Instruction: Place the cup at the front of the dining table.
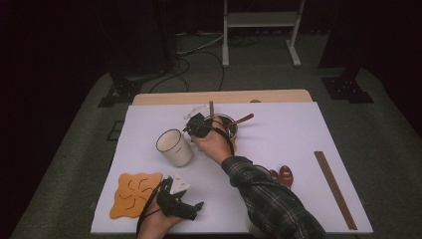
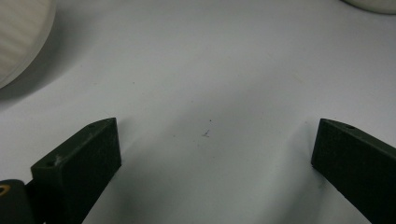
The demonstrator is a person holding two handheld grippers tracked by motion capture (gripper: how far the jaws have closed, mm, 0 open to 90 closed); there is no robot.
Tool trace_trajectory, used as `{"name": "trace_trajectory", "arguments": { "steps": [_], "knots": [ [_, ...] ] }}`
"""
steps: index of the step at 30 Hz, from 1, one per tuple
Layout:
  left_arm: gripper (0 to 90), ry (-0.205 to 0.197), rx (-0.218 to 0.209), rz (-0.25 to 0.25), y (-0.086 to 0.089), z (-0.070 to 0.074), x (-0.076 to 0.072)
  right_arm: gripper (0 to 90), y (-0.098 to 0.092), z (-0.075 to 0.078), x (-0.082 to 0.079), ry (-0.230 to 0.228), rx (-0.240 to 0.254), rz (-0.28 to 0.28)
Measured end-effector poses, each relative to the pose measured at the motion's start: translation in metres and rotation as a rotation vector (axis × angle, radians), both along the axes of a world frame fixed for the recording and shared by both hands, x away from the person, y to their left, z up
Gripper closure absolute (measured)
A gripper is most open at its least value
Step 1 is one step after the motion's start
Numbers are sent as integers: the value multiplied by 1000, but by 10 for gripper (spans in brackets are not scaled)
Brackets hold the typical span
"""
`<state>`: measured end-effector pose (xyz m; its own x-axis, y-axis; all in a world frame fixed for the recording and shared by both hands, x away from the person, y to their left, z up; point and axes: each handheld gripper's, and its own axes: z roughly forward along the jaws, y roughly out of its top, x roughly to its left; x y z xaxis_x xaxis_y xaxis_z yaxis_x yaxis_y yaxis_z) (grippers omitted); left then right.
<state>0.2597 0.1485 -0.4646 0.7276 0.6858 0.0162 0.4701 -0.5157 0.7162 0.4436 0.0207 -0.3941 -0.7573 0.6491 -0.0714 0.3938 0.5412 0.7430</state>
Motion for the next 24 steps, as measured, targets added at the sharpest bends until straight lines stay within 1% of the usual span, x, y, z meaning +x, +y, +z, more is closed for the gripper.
{"name": "trace_trajectory", "arguments": {
  "steps": [2,10,12,17,24],
  "knots": [
    [4,0,0,0,0,0,0,839,1,0,0,-3,-7,-1],
    [4,0,2,-1,0,0,0,839,0,0,-1,11,-4,5],
    [4,0,2,-2,0,0,0,838,-1,0,-2,6,-13,14],
    [4,0,2,-1,0,0,0,837,-4,-1,-3,24,-16,13],
    [4,2,1,1,0,0,0,834,-4,2,-7,13,-36,29]
  ]
}}
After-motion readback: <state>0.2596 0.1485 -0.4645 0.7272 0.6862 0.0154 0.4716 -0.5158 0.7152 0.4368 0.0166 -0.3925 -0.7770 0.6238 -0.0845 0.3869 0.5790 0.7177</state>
